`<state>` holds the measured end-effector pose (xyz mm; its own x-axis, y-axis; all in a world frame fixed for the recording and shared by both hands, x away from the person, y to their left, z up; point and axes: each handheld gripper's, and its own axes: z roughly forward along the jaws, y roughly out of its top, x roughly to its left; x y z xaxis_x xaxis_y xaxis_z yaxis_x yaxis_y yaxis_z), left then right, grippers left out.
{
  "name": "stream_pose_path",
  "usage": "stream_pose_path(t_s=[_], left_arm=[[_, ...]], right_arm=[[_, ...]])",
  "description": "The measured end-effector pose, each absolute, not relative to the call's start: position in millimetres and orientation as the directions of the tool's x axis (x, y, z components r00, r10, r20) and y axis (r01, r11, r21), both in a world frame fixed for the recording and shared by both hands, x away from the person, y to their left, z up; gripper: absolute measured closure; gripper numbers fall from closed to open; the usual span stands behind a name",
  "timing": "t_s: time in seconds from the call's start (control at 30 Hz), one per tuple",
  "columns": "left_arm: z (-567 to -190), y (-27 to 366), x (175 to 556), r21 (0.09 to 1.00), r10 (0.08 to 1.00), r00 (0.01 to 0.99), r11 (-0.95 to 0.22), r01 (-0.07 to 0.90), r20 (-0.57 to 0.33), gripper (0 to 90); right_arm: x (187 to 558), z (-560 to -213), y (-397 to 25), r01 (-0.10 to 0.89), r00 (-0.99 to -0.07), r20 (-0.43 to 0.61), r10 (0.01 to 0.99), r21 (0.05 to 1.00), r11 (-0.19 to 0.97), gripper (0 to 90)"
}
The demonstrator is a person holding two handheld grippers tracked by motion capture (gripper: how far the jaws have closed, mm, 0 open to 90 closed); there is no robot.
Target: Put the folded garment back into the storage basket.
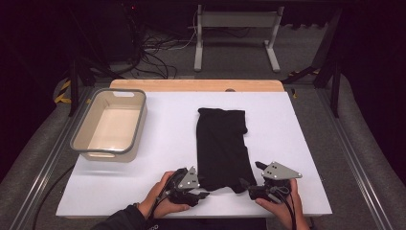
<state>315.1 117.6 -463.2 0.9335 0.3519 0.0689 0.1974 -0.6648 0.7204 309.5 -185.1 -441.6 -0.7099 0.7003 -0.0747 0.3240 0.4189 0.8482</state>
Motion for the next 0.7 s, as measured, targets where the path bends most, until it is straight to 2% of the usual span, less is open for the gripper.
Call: stream_pose_path(t_s=[0.2, 0.37, 0.47, 0.57, 0.7], left_arm=[[-463.2, 118.5, 323.1, 0.724, 0.384, 0.921, -0.653, 0.223, 0.063, 58.6], [-462.1, 119.6, 327.6, 0.719, 0.388, 0.916, -0.666, 0.2, 0.104, 81.2], [-459.4, 125.1, 329.3, 0.717, 0.368, 0.925, -0.669, 0.196, 0.091, 85.0], [-458.7, 129.4, 329.5, 0.712, 0.367, 0.927, -0.672, 0.203, 0.082, 85.6], [-458.1, 131.9, 328.1, 0.708, 0.356, 0.93, -0.679, 0.193, 0.088, 86.0]], right_arm=[[304.3, -443.8, -170.5, 0.309, -0.758, -0.088, 0.646, 0.824, 0.475, 11.6], [306.8, -453.9, -158.7, 0.322, -0.772, -0.109, 0.627, 0.783, 0.533, 9.4], [309.1, -457.4, -157.1, 0.328, -0.771, -0.136, 0.623, 0.753, 0.571, 8.0], [309.1, -458.6, -155.7, 0.336, -0.777, -0.118, 0.618, 0.752, 0.567, 5.9], [309.2, -460.7, -152.2, 0.338, -0.765, -0.152, 0.626, 0.732, 0.591, 6.3]])
